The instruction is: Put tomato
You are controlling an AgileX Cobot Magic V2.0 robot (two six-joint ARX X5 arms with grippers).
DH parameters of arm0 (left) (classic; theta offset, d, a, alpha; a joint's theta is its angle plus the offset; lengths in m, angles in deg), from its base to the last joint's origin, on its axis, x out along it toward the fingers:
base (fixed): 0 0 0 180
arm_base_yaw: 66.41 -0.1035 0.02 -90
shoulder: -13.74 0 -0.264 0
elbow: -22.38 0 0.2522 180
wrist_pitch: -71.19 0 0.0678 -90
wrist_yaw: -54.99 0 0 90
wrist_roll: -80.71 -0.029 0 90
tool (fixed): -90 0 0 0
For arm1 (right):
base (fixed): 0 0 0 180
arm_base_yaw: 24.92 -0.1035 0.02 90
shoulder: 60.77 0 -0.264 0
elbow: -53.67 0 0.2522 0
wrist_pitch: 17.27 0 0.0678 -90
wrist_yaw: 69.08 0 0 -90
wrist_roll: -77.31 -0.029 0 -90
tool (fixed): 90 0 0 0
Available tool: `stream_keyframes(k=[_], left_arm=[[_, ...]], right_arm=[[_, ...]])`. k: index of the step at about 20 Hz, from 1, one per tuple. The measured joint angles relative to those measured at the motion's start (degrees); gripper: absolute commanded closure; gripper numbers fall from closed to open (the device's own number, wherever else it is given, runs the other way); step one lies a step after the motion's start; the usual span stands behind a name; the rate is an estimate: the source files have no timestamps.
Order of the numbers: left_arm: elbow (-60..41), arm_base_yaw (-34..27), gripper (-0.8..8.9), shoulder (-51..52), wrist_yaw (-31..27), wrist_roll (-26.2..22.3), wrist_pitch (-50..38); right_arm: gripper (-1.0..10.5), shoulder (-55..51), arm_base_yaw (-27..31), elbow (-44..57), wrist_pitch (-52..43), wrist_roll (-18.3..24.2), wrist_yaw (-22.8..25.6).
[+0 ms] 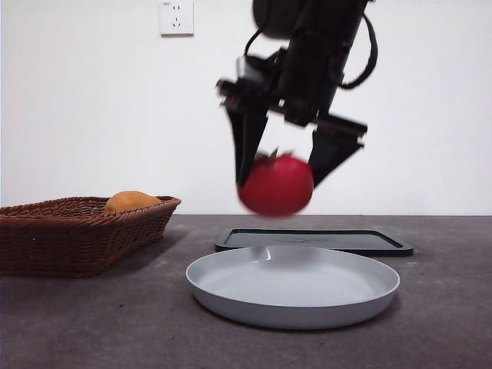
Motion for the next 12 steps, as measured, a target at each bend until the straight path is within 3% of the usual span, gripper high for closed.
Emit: stream_keyframes(k=[8,12], left_arm=[[0.00,0.00,1.79,0.00,0.00,0.00,0.00],[0.00,0.00,1.79,0.00,0.00,0.00,0.00]], right_arm=[[6.9,19.08,12.09,-23.61,2.60,4.00,0.17],[6.9,26.43,14.08,-29.38,0.96,4.35,0.07]])
